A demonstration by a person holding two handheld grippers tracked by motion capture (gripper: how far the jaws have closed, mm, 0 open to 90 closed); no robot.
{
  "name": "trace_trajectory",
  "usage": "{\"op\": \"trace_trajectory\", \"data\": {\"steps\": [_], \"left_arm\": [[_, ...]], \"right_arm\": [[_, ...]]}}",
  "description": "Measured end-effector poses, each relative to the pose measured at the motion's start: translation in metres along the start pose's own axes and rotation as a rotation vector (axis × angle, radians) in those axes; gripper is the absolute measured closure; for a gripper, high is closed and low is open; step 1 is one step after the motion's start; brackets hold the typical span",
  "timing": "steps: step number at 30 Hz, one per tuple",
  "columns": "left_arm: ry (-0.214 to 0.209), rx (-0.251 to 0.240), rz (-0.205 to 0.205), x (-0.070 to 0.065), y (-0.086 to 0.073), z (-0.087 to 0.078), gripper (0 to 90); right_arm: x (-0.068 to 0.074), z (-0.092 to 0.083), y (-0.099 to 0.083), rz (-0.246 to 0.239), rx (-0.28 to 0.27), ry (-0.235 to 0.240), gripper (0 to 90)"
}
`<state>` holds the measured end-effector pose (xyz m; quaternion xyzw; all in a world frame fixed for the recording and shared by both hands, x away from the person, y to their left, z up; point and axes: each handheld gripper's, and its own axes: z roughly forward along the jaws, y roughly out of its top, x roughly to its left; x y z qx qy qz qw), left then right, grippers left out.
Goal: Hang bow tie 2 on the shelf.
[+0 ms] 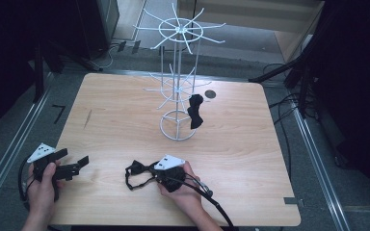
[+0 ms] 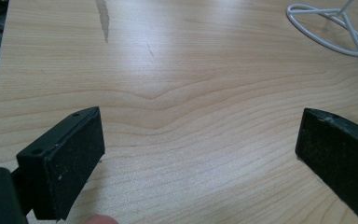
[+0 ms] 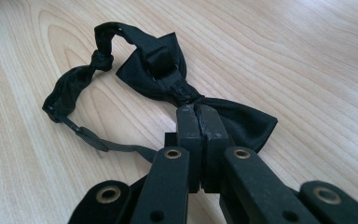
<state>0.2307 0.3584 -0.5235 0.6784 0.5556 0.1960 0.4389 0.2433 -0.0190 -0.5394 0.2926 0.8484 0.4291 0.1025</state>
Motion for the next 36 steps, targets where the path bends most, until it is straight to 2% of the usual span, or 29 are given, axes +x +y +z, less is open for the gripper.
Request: {"op": "trace_trajectory", "data": {"steps": [7,19,36], "left_arm": [[-0.002,0.0,-0.001,0.0,0.0,0.0,1.6],[-0.001,0.001,0.001,0.0,0.0,0.0,1.6],[-0.002,0.003,0.002,0.0,0.0,0.0,1.6]], "right_arm": [[-0.002,-0.009,0.002,-0.004,-0.048,-0.018,90.0],[-0.007,-0.029,0.009,0.017,-0.125,-0.052,90.0],[-0.023,-0.059,0.02,0.045,-0.224,-0.105,90.0]]}}
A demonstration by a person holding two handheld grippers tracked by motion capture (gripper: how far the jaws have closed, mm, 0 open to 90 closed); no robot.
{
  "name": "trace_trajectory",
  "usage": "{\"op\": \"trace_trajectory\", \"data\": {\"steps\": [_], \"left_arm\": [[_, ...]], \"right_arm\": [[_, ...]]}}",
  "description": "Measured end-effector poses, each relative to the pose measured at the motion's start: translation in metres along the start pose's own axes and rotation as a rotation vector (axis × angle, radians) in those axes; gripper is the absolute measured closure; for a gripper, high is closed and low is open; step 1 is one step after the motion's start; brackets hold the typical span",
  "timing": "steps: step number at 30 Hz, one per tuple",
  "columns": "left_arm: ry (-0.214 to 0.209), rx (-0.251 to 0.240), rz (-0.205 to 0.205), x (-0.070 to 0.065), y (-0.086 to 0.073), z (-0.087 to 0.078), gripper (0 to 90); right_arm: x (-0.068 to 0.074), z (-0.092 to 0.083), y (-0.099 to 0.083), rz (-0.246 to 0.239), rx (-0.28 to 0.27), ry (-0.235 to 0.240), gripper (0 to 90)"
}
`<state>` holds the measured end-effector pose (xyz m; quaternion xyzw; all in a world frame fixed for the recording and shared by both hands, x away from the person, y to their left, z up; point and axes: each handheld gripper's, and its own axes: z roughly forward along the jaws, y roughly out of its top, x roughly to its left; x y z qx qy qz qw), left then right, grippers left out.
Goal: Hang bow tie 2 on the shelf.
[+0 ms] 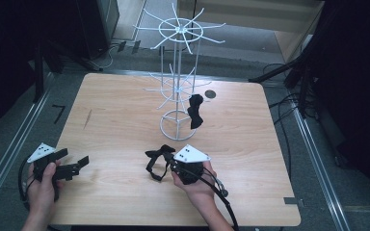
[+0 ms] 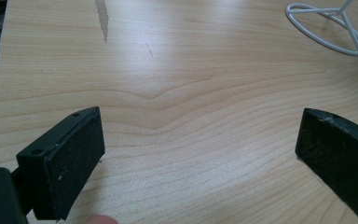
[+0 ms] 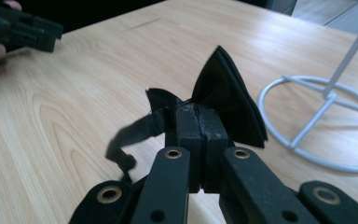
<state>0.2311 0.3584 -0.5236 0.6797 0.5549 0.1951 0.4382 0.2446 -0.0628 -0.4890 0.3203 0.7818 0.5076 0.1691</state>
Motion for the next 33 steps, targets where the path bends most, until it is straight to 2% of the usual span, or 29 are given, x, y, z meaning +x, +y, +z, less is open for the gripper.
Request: {"op": "trace_trajectory", "data": {"steps": [11,33], "left_arm": [[0.0,0.0,0.002,0.0,0.0,0.0,1.6],[0.002,-0.002,0.001,0.0,0.0,0.0,1.6]], "right_arm": [[-0.011,-0.017,0.013,0.006,-0.057,-0.032,90.0],[-0.022,-0.045,0.042,-0.006,-0.142,-0.083,90.0]]}}
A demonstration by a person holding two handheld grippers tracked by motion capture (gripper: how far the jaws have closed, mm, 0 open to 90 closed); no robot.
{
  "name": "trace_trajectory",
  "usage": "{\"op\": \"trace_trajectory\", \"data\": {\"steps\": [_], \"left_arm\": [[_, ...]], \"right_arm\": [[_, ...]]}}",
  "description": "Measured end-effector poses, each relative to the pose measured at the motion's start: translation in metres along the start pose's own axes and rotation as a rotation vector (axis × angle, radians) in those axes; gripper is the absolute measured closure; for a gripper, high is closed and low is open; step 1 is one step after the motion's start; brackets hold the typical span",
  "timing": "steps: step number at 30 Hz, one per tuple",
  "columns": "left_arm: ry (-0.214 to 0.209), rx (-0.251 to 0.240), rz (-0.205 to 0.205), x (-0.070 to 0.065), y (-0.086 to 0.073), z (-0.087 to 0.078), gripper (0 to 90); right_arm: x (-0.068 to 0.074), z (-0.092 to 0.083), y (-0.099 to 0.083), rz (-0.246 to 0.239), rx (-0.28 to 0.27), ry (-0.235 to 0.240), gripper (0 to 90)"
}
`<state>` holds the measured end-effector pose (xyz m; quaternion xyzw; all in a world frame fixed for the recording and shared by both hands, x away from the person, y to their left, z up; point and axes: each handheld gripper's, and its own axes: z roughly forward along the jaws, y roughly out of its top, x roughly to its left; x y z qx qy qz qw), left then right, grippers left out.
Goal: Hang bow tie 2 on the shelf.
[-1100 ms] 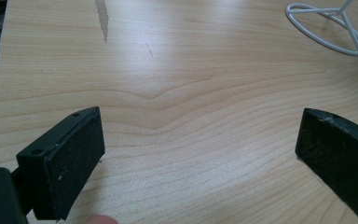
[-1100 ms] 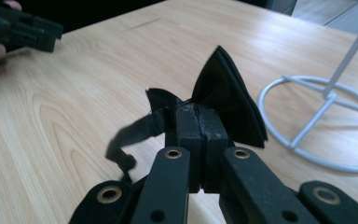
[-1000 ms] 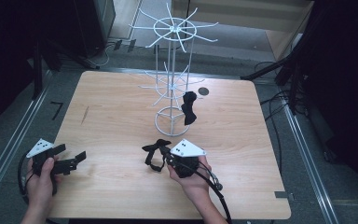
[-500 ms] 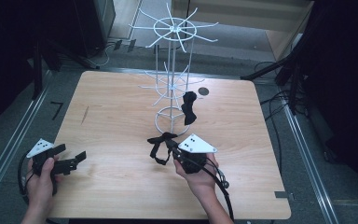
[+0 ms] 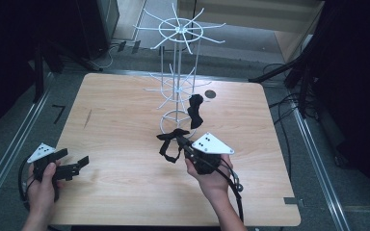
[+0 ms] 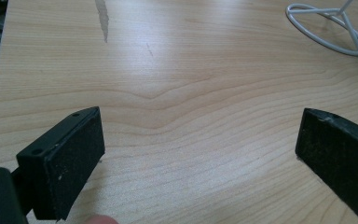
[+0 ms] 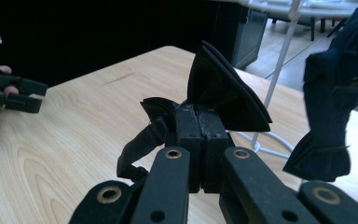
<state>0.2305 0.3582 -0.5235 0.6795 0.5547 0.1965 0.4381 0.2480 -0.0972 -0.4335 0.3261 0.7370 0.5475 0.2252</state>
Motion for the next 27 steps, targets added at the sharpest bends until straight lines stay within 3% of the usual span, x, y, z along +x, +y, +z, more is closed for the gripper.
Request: {"op": "trace_trajectory", "data": {"steps": [27], "left_arm": [[-0.001,-0.001,-0.003,0.0,0.0,0.0,1.6]], "right_arm": [[-0.005,-0.01,0.035,-0.017,-0.074,-0.019,90.0]]}}
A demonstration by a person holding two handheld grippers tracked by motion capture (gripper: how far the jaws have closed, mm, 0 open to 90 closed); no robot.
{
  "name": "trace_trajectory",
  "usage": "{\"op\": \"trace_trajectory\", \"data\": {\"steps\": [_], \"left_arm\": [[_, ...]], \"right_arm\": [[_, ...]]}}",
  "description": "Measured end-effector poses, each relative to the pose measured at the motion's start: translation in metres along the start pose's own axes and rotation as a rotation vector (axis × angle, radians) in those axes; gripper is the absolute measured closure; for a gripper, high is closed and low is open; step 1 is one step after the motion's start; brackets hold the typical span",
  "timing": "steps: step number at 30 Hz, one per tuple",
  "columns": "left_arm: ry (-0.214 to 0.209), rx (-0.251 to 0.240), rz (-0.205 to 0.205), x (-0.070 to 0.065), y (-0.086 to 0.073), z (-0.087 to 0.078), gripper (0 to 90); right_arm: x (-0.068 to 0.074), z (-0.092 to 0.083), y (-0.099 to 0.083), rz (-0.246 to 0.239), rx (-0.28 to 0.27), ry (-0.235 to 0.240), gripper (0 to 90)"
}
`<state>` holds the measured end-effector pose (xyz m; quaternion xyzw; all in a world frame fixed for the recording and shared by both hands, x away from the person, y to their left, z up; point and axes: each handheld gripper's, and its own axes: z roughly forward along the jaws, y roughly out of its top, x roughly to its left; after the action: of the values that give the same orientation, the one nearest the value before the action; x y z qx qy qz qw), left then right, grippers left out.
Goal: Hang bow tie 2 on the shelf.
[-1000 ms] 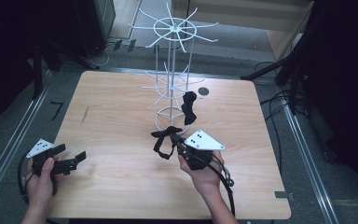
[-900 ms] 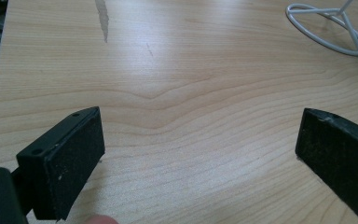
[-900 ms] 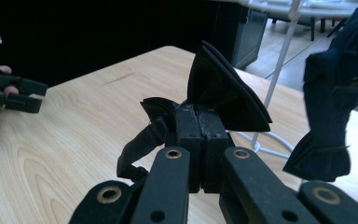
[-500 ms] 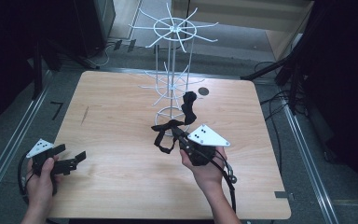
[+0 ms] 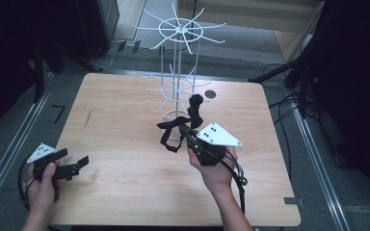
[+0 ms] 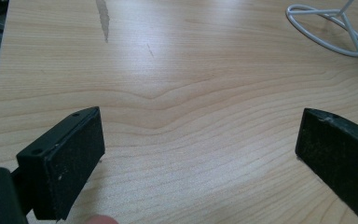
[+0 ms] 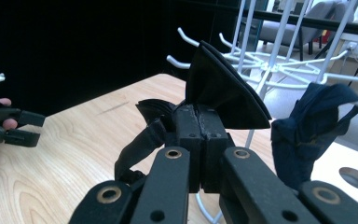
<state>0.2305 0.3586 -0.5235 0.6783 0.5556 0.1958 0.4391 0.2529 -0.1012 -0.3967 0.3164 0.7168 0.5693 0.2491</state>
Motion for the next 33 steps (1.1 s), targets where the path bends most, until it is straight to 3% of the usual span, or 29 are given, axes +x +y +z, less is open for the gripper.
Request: {"op": "trace_trajectory", "data": {"steps": [33], "left_arm": [[-0.002,-0.002,-0.005,0.0,0.0,0.0,1.6]], "right_arm": [[-0.019,-0.012,0.035,-0.01,-0.084,-0.048,90.0]]}}
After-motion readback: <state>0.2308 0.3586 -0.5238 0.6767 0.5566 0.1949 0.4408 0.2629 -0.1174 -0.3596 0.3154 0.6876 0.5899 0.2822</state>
